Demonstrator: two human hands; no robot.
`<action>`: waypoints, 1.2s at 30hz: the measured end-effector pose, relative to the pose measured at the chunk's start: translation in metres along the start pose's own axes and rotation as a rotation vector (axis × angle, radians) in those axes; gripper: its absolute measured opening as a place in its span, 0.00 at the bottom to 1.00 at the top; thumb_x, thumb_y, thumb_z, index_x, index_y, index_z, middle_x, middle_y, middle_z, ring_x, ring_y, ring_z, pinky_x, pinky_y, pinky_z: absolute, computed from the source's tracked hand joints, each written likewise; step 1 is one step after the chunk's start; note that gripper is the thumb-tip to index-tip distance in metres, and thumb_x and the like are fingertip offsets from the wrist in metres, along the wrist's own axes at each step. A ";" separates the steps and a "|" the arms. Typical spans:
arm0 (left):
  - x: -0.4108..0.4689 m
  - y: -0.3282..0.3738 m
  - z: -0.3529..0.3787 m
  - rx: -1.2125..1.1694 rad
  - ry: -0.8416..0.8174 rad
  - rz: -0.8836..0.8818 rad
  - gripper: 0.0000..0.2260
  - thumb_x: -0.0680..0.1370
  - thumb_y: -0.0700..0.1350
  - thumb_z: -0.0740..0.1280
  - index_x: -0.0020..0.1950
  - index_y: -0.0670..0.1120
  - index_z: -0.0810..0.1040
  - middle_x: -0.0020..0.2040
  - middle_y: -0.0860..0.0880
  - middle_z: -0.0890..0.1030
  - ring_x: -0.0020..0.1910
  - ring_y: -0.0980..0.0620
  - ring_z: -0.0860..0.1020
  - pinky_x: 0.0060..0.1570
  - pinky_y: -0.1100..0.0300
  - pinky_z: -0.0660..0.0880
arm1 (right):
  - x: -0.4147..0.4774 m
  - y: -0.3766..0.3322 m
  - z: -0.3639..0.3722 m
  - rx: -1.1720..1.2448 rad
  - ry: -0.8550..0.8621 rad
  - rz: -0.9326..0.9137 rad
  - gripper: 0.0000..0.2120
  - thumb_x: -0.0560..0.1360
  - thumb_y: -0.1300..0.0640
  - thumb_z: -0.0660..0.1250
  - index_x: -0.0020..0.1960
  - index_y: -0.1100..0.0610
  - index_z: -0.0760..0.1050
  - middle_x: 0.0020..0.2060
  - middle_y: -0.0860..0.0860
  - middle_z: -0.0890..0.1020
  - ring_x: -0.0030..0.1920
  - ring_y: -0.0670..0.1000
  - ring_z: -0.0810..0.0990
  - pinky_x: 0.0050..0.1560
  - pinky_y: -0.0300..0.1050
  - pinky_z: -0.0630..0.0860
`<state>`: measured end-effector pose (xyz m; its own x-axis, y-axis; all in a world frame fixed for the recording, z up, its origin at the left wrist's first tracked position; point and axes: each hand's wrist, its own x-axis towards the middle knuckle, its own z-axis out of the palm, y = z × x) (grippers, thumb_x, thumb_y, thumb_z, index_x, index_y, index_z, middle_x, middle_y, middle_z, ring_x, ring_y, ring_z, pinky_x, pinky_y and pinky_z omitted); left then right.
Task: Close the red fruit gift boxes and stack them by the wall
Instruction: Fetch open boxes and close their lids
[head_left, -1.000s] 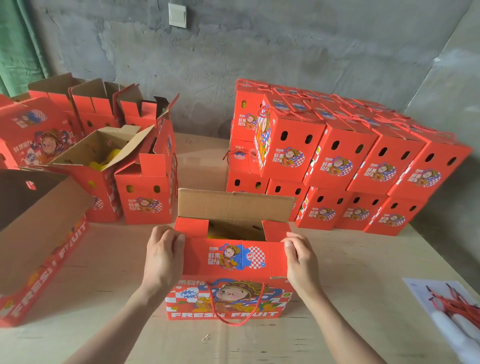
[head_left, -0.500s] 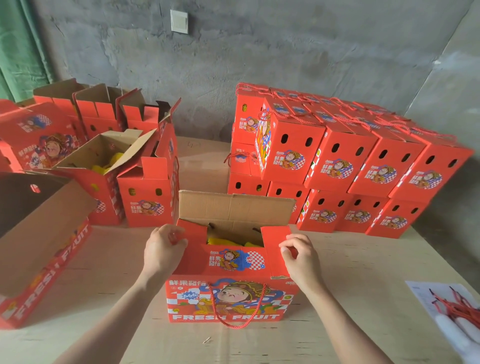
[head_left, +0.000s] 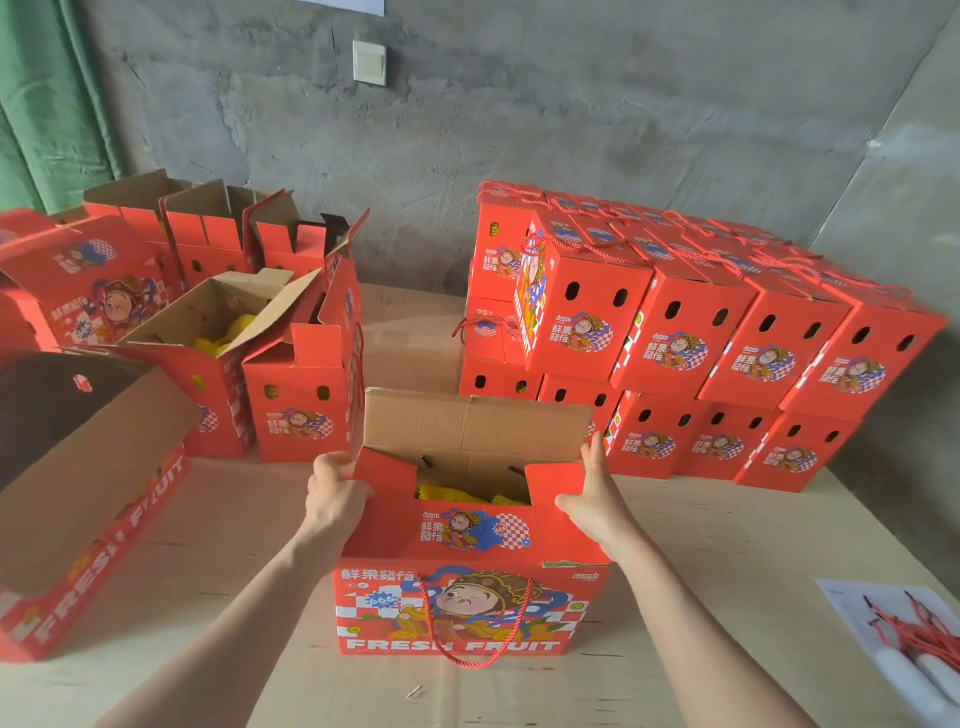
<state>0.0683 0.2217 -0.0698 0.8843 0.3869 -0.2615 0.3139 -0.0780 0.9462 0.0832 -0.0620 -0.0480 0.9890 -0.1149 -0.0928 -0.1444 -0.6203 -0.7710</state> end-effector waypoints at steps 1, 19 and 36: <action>-0.001 0.001 0.000 -0.022 -0.024 0.023 0.27 0.74 0.32 0.61 0.70 0.50 0.62 0.68 0.41 0.68 0.59 0.41 0.73 0.50 0.47 0.77 | 0.002 0.002 0.001 0.027 0.014 -0.007 0.47 0.75 0.70 0.64 0.77 0.47 0.34 0.78 0.48 0.50 0.68 0.55 0.69 0.44 0.37 0.75; 0.004 0.010 0.001 0.065 -0.213 -0.064 0.03 0.74 0.40 0.68 0.46 0.44 0.81 0.40 0.42 0.83 0.38 0.44 0.82 0.39 0.54 0.79 | -0.009 0.008 0.007 0.213 0.178 -0.154 0.31 0.75 0.50 0.68 0.73 0.52 0.57 0.70 0.55 0.69 0.70 0.53 0.67 0.66 0.46 0.65; -0.002 0.004 -0.001 0.101 -0.114 0.546 0.50 0.65 0.51 0.79 0.78 0.53 0.50 0.74 0.47 0.63 0.73 0.48 0.60 0.71 0.44 0.61 | -0.018 0.008 0.005 0.134 0.284 -0.319 0.03 0.77 0.56 0.66 0.47 0.53 0.72 0.51 0.52 0.79 0.44 0.51 0.75 0.44 0.40 0.69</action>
<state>0.0674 0.2212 -0.0653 0.9576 0.1642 0.2366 -0.1730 -0.3287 0.9284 0.0641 -0.0614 -0.0557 0.9328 -0.1543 0.3256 0.1905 -0.5556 -0.8093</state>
